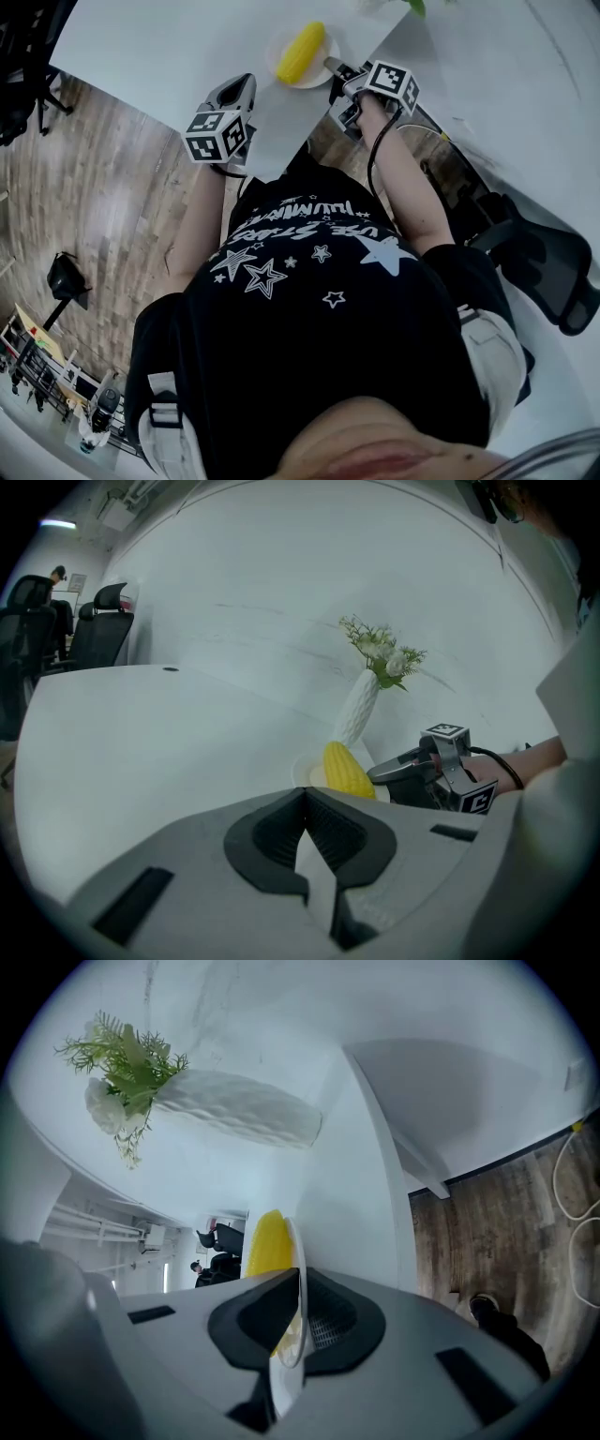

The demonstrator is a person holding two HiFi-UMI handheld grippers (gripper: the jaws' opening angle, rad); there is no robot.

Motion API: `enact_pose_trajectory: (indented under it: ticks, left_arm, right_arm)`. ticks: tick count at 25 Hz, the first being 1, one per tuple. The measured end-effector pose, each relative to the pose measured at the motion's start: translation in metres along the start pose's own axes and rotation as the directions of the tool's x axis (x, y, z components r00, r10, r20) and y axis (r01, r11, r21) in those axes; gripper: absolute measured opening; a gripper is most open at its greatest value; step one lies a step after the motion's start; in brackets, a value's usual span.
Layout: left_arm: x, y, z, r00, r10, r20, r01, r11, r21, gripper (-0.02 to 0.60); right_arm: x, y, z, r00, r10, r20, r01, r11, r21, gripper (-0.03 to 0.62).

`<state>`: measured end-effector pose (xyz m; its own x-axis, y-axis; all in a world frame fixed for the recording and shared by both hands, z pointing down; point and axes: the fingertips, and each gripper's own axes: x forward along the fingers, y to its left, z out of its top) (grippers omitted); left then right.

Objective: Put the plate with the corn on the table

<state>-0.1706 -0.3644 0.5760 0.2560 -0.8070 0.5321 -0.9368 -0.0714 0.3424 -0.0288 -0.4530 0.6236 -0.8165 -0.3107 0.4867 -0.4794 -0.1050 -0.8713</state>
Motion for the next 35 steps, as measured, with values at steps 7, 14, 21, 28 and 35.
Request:
enact_pose_trajectory:
  ticks: [7, 14, 21, 28, 35]
  left_arm:
    - [-0.008, -0.001, -0.003, 1.000, -0.010, -0.006, 0.010, 1.000, 0.004, 0.006]
    - [-0.025, -0.002, -0.002, 1.000, -0.020, 0.005, 0.020, 1.000, 0.008, 0.006]
    - [-0.051, 0.007, -0.005, 1.000, -0.014, 0.016, 0.014, 1.000, 0.011, 0.006]
    - [-0.070, 0.014, -0.010, 1.000, -0.006, 0.029, 0.005, 1.000, 0.007, 0.006]
    - [-0.089, 0.021, -0.007, 0.998, -0.003, 0.058, 0.002, 1.000, 0.015, 0.006]
  right_arm:
    - [0.000, 0.008, -0.003, 0.998, -0.059, 0.031, 0.061, 0.995, -0.076, 0.020]
    - [0.000, 0.005, -0.012, 0.985, -0.162, 0.057, 0.170, 0.967, -0.190, 0.128]
    - [-0.001, 0.006, -0.022, 0.943, -0.310, 0.118, 0.332, 0.872, -0.360, 0.141]
    - [-0.007, 0.003, -0.017, 0.921, -0.344, 0.184, 0.390, 0.820, -0.419, 0.167]
    - [-0.021, 0.011, -0.015, 0.913, -0.328, 0.245, 0.405, 0.805, -0.434, 0.161]
